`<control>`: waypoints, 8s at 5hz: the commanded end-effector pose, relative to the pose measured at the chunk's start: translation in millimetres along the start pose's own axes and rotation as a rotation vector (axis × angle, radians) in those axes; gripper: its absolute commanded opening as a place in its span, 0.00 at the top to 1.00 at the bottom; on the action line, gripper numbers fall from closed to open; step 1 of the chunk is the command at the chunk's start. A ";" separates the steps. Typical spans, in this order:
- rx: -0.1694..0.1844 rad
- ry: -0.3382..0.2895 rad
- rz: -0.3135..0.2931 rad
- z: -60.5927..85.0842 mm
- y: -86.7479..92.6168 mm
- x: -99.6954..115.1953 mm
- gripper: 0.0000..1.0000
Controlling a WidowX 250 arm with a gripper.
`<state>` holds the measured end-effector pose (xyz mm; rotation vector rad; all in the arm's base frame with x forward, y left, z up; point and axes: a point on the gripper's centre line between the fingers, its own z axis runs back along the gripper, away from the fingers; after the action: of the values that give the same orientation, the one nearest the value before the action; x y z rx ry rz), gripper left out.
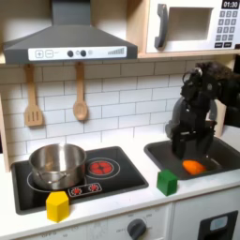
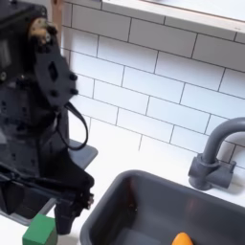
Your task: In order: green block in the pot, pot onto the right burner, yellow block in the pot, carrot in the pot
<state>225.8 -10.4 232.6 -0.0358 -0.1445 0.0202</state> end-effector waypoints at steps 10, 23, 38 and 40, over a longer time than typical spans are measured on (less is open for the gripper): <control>0.041 0.042 0.036 -63.7 7.0 33.9 0.00; 0.013 0.089 0.085 -87.1 15.6 25.9 0.00; 0.021 -0.022 0.201 -31.5 72.3 93.1 1.00; 0.028 -0.041 0.227 -31.8 80.1 112.6 1.00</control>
<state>339.8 69.9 216.9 -0.0247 -0.1879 0.2474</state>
